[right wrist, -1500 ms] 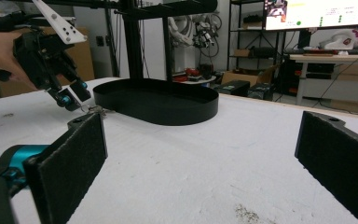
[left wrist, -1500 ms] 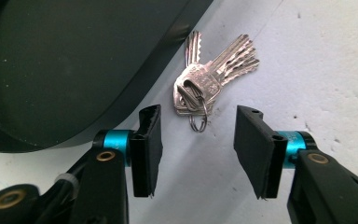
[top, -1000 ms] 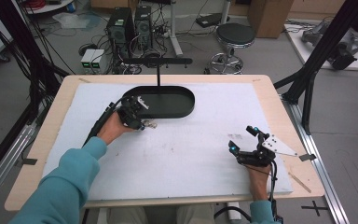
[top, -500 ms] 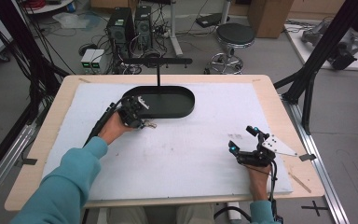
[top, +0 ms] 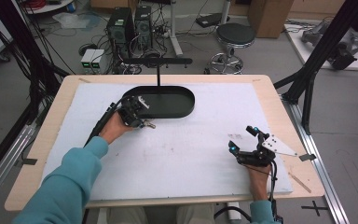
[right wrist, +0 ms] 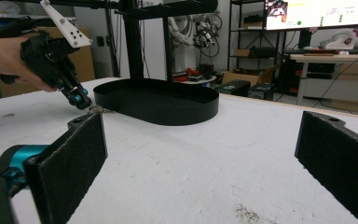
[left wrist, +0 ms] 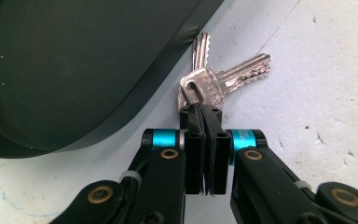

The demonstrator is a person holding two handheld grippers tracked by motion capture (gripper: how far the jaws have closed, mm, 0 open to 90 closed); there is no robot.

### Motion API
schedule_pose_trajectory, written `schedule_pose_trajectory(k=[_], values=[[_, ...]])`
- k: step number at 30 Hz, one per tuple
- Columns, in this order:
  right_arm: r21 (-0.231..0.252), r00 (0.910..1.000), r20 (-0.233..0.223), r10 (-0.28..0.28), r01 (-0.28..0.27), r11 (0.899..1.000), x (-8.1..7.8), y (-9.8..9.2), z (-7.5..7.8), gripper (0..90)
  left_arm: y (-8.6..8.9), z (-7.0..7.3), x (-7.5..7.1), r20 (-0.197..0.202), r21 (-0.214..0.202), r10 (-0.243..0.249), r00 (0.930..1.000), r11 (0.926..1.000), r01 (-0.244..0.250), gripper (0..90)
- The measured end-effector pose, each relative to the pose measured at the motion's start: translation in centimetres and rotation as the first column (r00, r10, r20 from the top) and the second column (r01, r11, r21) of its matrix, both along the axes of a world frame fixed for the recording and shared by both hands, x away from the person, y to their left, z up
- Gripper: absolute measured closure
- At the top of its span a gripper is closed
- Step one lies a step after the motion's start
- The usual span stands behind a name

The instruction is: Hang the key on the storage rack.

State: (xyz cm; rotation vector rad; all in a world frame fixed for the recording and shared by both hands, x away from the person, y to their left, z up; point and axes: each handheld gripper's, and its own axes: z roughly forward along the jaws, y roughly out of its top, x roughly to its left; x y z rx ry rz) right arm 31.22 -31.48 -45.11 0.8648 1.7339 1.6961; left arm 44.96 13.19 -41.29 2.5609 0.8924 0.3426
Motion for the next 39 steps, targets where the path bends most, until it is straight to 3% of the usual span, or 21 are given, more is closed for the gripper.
schedule_pose_trajectory(k=[11, 13, 14, 15, 16, 17, 21, 24, 27, 28, 30, 31, 34, 36, 39], values=[[-0.001, 1.0, 0.001, 0.0, 0.0, 1.0, 0.0, 0.0, 0.0, 1.3, 0.2, 0.1, 0.1, -0.019, -0.015, 0.024, 0.9995, 0.9996, -0.024, 88.3], [-0.001, 1.0, 0.002, -0.002, 0.002, 1.0, 0.0, 0.0, 0.0, 1.3, 0.4, 0.3, 0.1, -0.024, -0.027, 0.021, 0.9995, 0.9994, -0.022, 88.3], [-0.001, 1.0, 0.002, -0.001, 0.001, 1.0, 0.0, 0.0, 0.0, 1.3, 0.6, 0.5, 0.1, -0.021, -0.054, 0.024, 0.9995, 0.9982, -0.025, 88.4], [0.0, 1.0, 0.0, 0.0, 0.0, 1.0, 0.0, 0.0, 0.0, 1.3, 0.6, 0.5, 0.1, -0.021, -0.054, 0.024, 0.9995, 0.9982, -0.025, 88.4], [0.0, 1.0, 0.002, -0.002, 0.002, 1.0, 0.0, 0.0, 0.0, 1.3, 1.0, 1.1, 0.0, -0.014, -0.09, 0.021, 0.9997, 0.9957, -0.022, 88.4], [0.001, 1.0, -0.003, 0.0, 0.0, 1.0, 0.0, 0.0, 0.0, 1.3, 1.0, 1.1, 0.0, -0.014, -0.09, 0.021, 0.9997, 0.9957, -0.022, 88.3], [0.002, 1.0, -0.004, 0.001, -0.001, 1.0, 0.0, 0.0, 0.0, 1.3, 2.2, 3.2, -0.3, 0.033, -0.225, 0.015, 0.9994, 0.9743, -0.008, 88.4], [0.001, 1.0, -0.002, 0.0, 0.0, 1.0, 0.0, 0.0, 0.0, 1.3, 3.3, 4.6, -0.3, 0.053, -0.269, 0.014, 0.9985, 0.9631, 0.001, 88.3], [0.002, 1.0, -0.007, 0.001, -0.001, 1.0, 0.0, 0.0, 0.0, 1.3, 4.3, 6.2, -0.4, 0.081, -0.328, 0.025, 0.9964, 0.9446, 0.004, 88.3], [0.0, 1.0, 0.0, -0.001, 0.001, 1.0, 0.0, 0.0, 0.0, 1.3, 4.3, 6.2, -0.4, 0.081, -0.328, 0.025, 0.9964, 0.9446, 0.004, 88.3], [0.002, 1.0, -0.007, 0.001, -0.001, 1.0, 0.0, 0.0, 0.0, 1.3, 4.7, 7.4, -0.4, 0.107, -0.349, 0.023, 0.994, 0.937, 0.016, 88.3], [0.0, 1.0, 0.0, -0.001, 0.001, 1.0, 0.0, 0.0, 0.0, 1.3, 5.2, 8.4, -0.4, 0.126, -0.371, 0.022, 0.9918, 0.9281, 0.027, 88.3], [-0.001, 1.0, 0.0, -0.001, 0.001, 1.0, 0.0, 0.0, 0.0, 1.3, 5.5, 9.4, -0.4, 0.143, -0.383, 0.029, 0.9892, 0.9234, 0.029, 88.3], [0.001, 1.0, -0.006, 0.001, -0.001, 1.0, 0.0, 0.0, 0.0, 1.3, 6.0, 10.4, -0.3, 0.165, -0.406, 0.034, 0.9858, 0.913, 0.036, 88.3], [0.0, 1.0, -0.001, 0.0, 0.0, 1.0, 0.0, 0.0, 0.0, 1.3, 6.2, 11.0, -0.2, 0.177, -0.407, 0.035, 0.9836, 0.9127, 0.041, 88.3]])
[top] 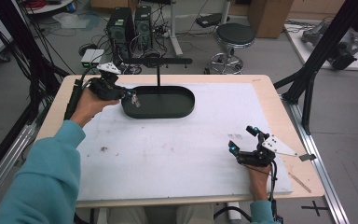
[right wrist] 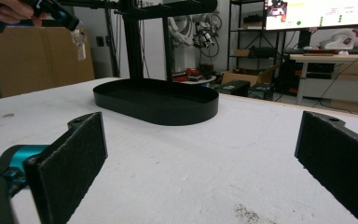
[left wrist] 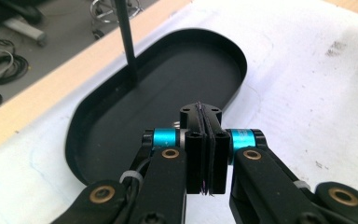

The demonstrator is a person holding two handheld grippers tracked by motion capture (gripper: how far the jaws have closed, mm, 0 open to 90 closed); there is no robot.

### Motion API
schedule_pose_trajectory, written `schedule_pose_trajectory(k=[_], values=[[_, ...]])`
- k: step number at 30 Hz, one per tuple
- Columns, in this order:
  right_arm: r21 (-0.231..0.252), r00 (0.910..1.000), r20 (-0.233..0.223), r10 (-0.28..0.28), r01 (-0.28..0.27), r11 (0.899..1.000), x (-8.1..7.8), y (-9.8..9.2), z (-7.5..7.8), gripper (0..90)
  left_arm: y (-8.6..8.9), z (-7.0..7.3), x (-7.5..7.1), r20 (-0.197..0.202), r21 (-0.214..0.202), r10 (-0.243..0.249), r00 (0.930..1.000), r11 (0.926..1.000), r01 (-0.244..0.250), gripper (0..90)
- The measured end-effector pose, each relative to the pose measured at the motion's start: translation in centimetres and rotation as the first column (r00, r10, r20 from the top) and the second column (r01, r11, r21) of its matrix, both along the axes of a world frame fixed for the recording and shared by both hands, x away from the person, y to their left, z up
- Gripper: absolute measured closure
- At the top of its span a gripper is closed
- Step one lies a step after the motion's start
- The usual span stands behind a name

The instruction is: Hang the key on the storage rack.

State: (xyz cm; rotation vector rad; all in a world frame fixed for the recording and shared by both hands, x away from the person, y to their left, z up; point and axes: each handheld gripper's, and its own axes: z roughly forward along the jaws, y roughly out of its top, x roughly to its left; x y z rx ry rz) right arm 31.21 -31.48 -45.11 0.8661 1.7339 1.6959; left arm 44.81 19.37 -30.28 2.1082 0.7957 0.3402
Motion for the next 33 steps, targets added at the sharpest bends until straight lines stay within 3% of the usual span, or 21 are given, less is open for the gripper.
schedule_pose_trajectory(k=[10, 17, 25, 33], values=[[-0.001, 1.0, -0.004, 0.001, -0.001, 1.0, 0.0, 0.0, 0.0, 1.3, 0.1, 2.2, 0.9, 0.041, -0.021, -0.024, 0.9989, 0.9995, 0.025, 88.3], [0.0, 1.0, -0.005, 0.0, 0.0, 1.0, 0.0, 0.0, 0.0, 1.3, 0.6, 3.9, 2.0, 0.057, -0.036, -0.002, 0.9984, 0.9993, 0.004, 88.2], [0.001, 1.0, -0.002, -0.002, 0.002, 1.0, 0.0, 0.0, 0.0, 1.3, 0.7, 5.9, 3.8, 0.069, -0.019, 0.01, 0.9975, 0.9998, -0.009, 88.3], [-0.001, 1.0, 0.004, -0.003, 0.003, 1.0, 0.0, 0.0, 0.0, 1.3, 0.2, 5.3, 5.3, 0.051, -0.006, 0.036, 0.9981, 0.9994, -0.035, 88.2]])
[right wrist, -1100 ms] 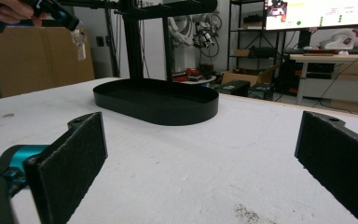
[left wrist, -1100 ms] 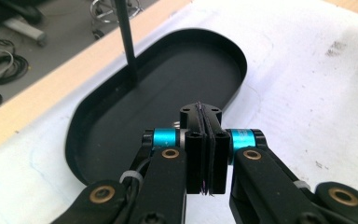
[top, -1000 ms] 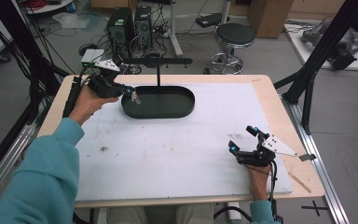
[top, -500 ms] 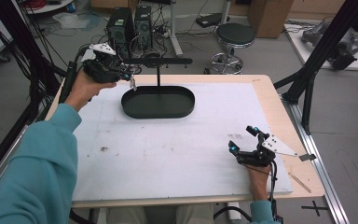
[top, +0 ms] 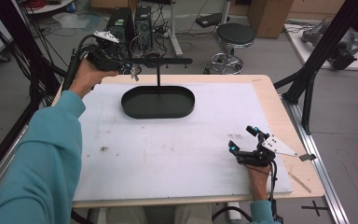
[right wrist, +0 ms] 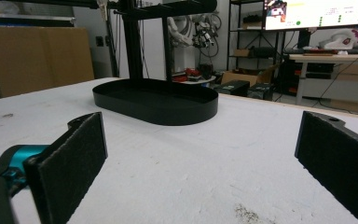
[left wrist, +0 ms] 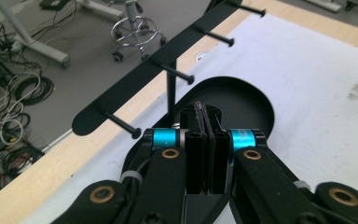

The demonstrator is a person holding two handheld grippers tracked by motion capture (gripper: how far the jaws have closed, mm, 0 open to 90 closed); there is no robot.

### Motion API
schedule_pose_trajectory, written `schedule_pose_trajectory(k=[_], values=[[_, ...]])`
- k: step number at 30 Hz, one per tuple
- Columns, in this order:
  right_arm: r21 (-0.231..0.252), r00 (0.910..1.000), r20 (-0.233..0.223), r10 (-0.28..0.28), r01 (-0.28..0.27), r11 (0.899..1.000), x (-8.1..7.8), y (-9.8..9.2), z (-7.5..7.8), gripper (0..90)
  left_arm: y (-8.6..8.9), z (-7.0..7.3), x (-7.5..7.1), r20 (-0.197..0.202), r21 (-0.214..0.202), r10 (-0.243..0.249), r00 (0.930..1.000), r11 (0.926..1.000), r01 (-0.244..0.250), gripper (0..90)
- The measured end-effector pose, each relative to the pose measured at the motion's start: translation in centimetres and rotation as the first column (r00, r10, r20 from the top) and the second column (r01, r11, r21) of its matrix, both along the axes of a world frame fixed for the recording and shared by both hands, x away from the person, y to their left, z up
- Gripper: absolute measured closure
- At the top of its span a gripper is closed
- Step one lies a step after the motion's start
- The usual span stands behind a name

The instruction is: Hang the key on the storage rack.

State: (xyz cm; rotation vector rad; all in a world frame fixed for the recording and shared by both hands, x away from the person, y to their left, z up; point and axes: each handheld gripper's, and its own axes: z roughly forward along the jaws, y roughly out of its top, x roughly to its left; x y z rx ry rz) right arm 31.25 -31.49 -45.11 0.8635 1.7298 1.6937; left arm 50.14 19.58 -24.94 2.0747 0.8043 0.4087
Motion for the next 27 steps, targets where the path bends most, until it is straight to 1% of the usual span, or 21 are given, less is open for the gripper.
schedule_pose_trajectory(k=[3, 7, 10, 11, 12, 14, 20, 21, 27], values=[[0.0, 1.0, -0.004, 0.001, -0.001, 1.0, 0.0, 0.0, 0.0, 1.3, 0.1, -0.3, 0.3, -0.011, 0.005, 0.014, 0.9998, 0.9999, -0.014, 88.2], [0.0, 1.0, 0.0, -0.001, 0.001, 1.0, 0.0, 0.0, 0.0, 1.3, 0.3, -0.7, 0.8, -0.025, 0.017, 0.052, 0.9983, 0.9985, -0.052, 88.2], [0.001, 1.0, -0.001, 0.0, 0.0, 1.0, 0.0, 0.0, 0.0, 1.3, 0.4, -1.0, 1.1, -0.03, 0.03, 0.071, 0.997, 0.9971, -0.07, 88.2], [0.001, 1.0, -0.003, 0.001, -0.001, 1.0, 0.0, 0.0, 0.0, 1.3, 0.4, -1.1, 1.2, -0.034, 0.03, 0.071, 0.9969, 0.9971, -0.07, 88.2], [0.0, 1.0, -0.001, 0.0, 0.0, 1.0, 0.0, 0.0, 0.0, 1.3, 0.3, -1.2, 1.3, -0.034, 0.04, 0.076, 0.9965, 0.9964, -0.075, 88.2], [0.002, 1.0, -0.007, 0.001, -0.001, 1.0, 0.0, 0.0, 0.0, 1.3, 0.2, -1.3, 1.4, -0.037, 0.038, 0.081, 0.9961, 0.9962, -0.079, 88.2], [0.001, 1.0, -0.002, 0.0, 0.0, 1.0, 0.0, 0.0, 0.0, 1.3, 0.0, -1.6, 1.7, -0.044, 0.055, 0.089, 0.9951, 0.9948, -0.086, 88.2], [0.002, 1.0, -0.003, -0.001, 0.001, 1.0, 0.0, 0.0, 0.0, 1.3, 0.0, -1.7, 1.8, -0.046, 0.057, 0.097, 0.9942, 0.9939, -0.094, 88.2], [0.003, 1.0, -0.004, 0.0, 0.0, 1.0, 0.0, 0.0, 0.0, 1.3, -0.1, -1.8, 1.9, -0.045, 0.074, 0.11, 0.9929, 0.9915, -0.107, 88.2]])
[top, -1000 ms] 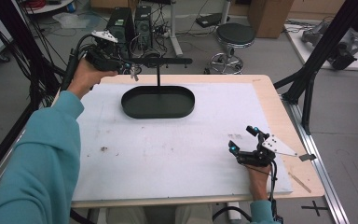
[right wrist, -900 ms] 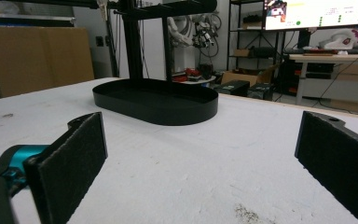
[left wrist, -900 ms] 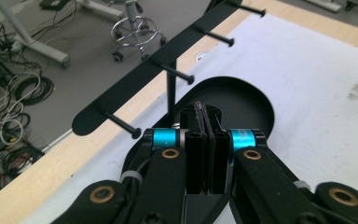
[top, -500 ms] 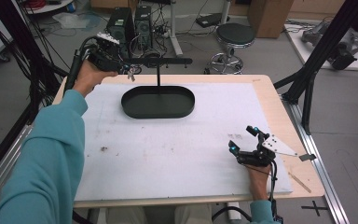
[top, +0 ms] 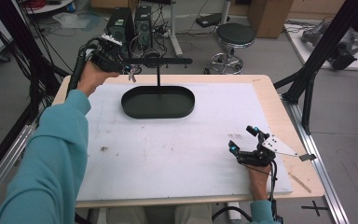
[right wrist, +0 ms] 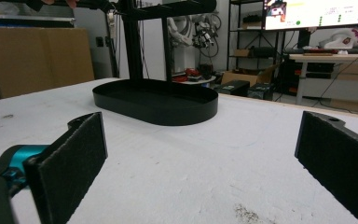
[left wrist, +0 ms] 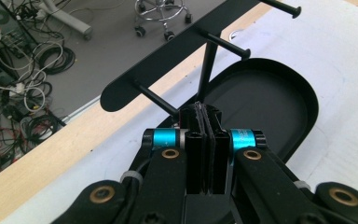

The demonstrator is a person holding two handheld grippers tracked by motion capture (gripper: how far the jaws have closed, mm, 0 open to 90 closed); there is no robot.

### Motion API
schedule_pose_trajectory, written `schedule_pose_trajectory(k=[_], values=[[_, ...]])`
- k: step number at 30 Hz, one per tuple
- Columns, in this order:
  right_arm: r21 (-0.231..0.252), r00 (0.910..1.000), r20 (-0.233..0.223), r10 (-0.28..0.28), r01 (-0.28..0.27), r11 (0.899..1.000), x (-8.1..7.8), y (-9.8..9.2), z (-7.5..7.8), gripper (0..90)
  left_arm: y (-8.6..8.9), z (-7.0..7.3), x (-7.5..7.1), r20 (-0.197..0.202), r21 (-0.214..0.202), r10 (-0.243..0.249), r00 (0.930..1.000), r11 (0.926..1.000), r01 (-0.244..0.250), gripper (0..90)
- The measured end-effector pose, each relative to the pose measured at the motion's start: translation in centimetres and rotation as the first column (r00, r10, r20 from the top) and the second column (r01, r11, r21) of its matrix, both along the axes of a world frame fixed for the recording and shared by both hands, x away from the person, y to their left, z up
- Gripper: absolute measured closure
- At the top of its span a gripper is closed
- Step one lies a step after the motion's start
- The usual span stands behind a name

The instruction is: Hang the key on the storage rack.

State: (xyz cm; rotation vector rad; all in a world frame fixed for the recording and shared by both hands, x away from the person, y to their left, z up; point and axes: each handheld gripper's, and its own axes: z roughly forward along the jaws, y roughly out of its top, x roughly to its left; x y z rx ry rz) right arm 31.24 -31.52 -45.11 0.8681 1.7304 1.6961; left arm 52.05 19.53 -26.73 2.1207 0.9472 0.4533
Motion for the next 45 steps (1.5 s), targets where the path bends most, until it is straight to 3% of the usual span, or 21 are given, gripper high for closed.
schedule_pose_trajectory(k=[15, 45], values=[[0.002, 1.0, -0.005, 0.0, 0.0, 1.0, -0.01, -0.03, -0.01, 1.3, -0.21, -0.29, 0.22, -0.01, 0.031, 0.046, 0.9989, 0.9985, -0.046, 88.2], [0.003, 1.0, -0.005, 0.001, -0.001, 1.0, 0.0, -0.03, 0.0, 1.3, 0.3, -0.4, 0.62, -0.003, 0.002, 0.05, 0.9987, 0.9988, -0.05, 88.1]])
